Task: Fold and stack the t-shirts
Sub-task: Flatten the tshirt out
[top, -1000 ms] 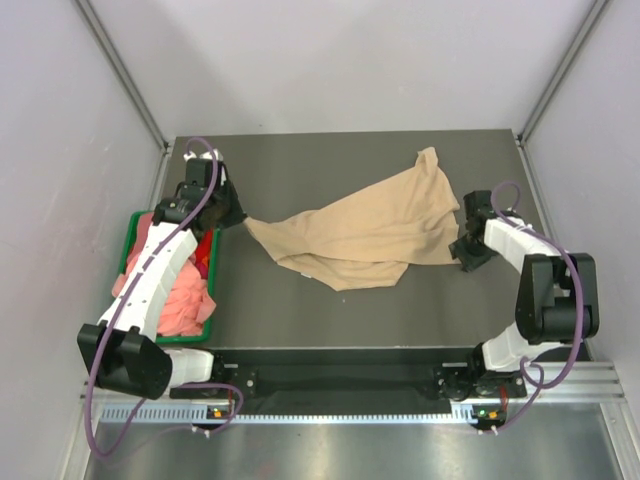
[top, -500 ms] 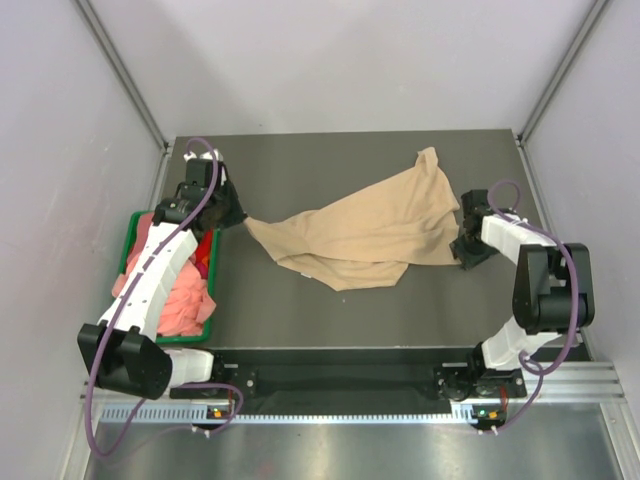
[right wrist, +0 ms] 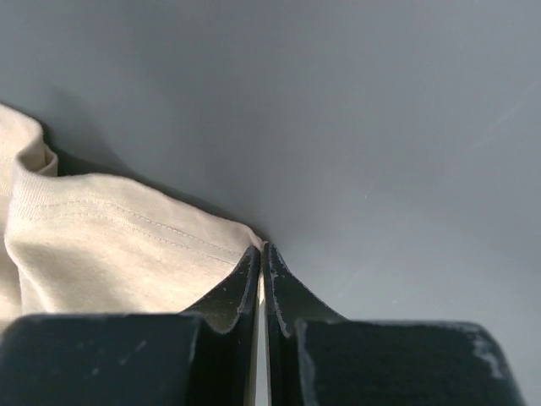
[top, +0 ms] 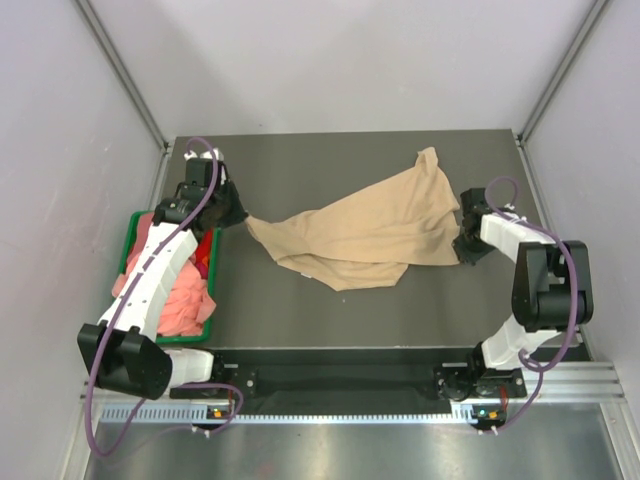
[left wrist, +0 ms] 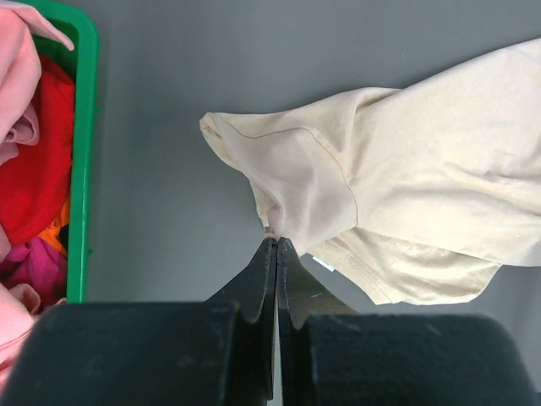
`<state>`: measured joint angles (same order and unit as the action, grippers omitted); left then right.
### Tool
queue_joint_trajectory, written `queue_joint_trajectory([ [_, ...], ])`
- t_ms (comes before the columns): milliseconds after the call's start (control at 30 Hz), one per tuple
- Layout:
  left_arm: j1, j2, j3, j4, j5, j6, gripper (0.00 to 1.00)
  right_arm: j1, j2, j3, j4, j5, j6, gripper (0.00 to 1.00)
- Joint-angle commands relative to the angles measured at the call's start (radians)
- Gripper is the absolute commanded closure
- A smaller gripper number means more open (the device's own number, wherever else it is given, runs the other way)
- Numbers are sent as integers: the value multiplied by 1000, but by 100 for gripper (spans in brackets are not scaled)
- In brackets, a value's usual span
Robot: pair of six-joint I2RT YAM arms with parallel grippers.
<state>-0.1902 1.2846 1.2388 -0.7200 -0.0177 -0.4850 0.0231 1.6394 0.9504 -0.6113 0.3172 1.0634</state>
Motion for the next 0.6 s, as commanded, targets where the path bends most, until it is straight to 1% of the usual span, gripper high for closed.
queue_joint_trajectory([
  [0, 0, -37, 31, 45, 13, -13, 100, -12, -31, 19, 41, 71, -109, 100],
  [67, -2, -41, 59, 30, 13, -15, 100, -11, -88, 62, 12, 101, -157, 100],
  [100, 0, -39, 79, 21, 13, -17, 100, -11, -152, 80, -31, 114, -205, 100],
  [167, -2, -30, 157, -1, 4, -18, 100, -12, -222, 157, -74, 141, -256, 100],
  [200, 0, -27, 186, -25, 1, -21, 100, -12, -293, 218, -121, 151, -296, 100],
  [233, 0, -24, 214, -35, -4, -23, 100, -15, -329, 250, -146, 157, -315, 100],
  [267, 0, -19, 279, -47, -7, -26, 100, -15, -390, 284, -191, 158, -330, 100],
  [300, -2, -21, 310, -71, -8, -39, 100, -15, -420, 316, -212, 155, -359, 100],
  [333, -2, -22, 347, -87, -5, -49, 100, -15, -446, 391, -237, 151, -370, 100],
  [367, 0, -24, 408, -97, -2, -59, 100, -15, -493, 430, -287, 151, -379, 100],
  [400, 0, -30, 442, -119, 4, -85, 100, -15, -516, 505, -315, 155, -393, 100],
  [467, -2, -59, 491, -134, 37, -119, 100, -15, -567, 569, -353, 163, -410, 100],
  [500, 0, -76, 534, -142, 50, -156, 100, -15, -623, 599, -385, 167, -417, 100],
  [567, 0, -140, 560, -145, 70, -194, 100, -17, -676, 689, -430, 168, -427, 100],
])
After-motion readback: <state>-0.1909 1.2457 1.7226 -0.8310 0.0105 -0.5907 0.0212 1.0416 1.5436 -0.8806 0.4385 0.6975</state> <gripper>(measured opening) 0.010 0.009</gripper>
